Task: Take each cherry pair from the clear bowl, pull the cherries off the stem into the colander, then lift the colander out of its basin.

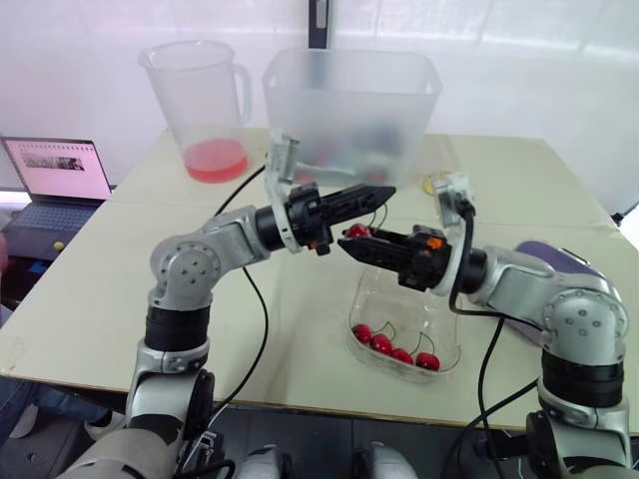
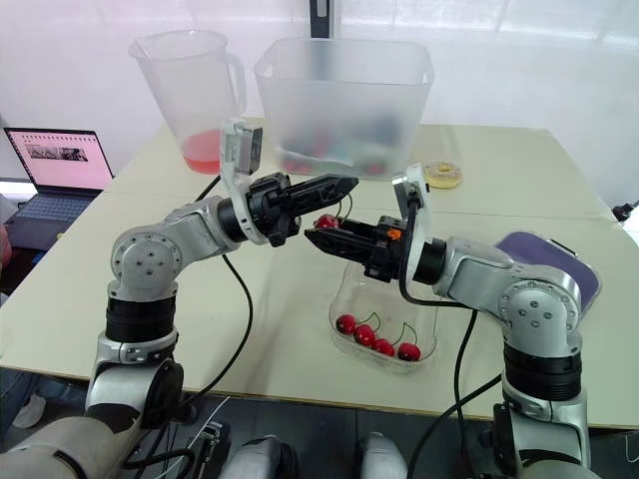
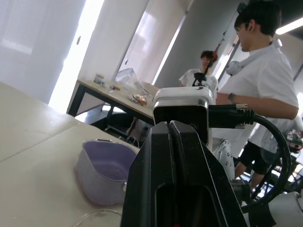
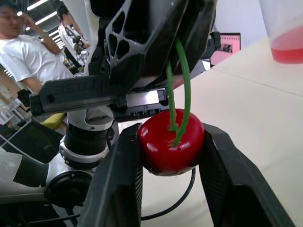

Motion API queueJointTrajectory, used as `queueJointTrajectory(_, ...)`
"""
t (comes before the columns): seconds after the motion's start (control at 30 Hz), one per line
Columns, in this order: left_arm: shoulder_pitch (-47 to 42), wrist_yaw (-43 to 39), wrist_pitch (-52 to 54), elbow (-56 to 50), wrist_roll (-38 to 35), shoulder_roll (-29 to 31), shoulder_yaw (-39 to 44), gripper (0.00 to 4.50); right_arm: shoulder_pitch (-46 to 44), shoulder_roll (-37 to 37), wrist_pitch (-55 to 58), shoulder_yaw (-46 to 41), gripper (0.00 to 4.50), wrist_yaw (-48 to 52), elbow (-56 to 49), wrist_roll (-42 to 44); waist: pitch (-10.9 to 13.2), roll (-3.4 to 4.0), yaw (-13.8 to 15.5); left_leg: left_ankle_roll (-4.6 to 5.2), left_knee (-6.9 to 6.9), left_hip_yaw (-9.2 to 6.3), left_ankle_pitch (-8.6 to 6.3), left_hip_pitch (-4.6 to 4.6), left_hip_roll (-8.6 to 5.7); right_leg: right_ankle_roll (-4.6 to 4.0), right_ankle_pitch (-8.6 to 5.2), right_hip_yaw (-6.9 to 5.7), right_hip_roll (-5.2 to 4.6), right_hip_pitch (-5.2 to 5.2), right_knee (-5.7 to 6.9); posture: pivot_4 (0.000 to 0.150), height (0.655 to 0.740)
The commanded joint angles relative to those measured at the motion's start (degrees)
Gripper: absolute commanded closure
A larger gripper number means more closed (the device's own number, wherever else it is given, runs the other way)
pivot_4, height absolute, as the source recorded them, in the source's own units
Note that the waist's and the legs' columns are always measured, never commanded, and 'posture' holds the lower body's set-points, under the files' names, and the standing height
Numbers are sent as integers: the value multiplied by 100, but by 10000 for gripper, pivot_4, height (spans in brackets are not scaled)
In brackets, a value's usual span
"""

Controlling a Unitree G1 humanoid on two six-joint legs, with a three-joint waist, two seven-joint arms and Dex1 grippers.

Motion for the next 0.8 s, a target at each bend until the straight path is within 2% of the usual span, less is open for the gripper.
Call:
queueJointTrajectory(0.03, -58, 45, -105, -160, 5, 11, 35, 45000, -35, -11, -149, -64, 27229, -91, -179, 254, 0, 0, 0, 0, 0, 0, 0, 0, 0, 0, 0, 0, 0, 0, 0, 1500, 7078)
queueJointTrajectory(0.17, -46, 63, -118, -162, -7, 35, 35, 45000, -49, 15, -181, -19, 27229, -236, -177, 391, 0, 0, 0, 0, 0, 0, 0, 0, 0, 0, 0, 0, 0, 0, 0, 1500, 7078)
queueJointTrajectory(0.27, -56, 36, -104, -160, -14, 57, 22, 45000, -74, 7, -192, 60, 34677, -286, -149, 378, 0, 0, -1, 1, 0, 0, 0, 0, 0, 0, 0, 0, 0, 0, 0, 1500, 7078)
queueJointTrajectory(0.3, -60, 25, -102, -156, -14, 64, 17, 45000, -76, -8, -197, 92, 35739, -285, -149, 360, 0, 0, -1, 1, 0, 0, 0, 0, 0, 0, 0, 0, 0, 0, 0, 1500, 7078)
queueJointTrajectory(0.57, -81, 10, -146, -116, -8, 74, 23, 45000, 157, -271, -9, 361, 36076, -269, -242, 362, 0, 0, 4, 2, 0, 0, -1, 0, 1, 0, 0, 0, 0, 0, -1, 1500, 7078)
queueJointTrajectory(0.8, -106, -97, -174, -127, -51, 58, -23, 45000, 444, -649, 109, 700, 36076, -171, -315, 8, 0, 0, 0, 3, -1, -1, -1, 0, 2, 0, 0, 1, 0, 0, -2, 1500, 7078)
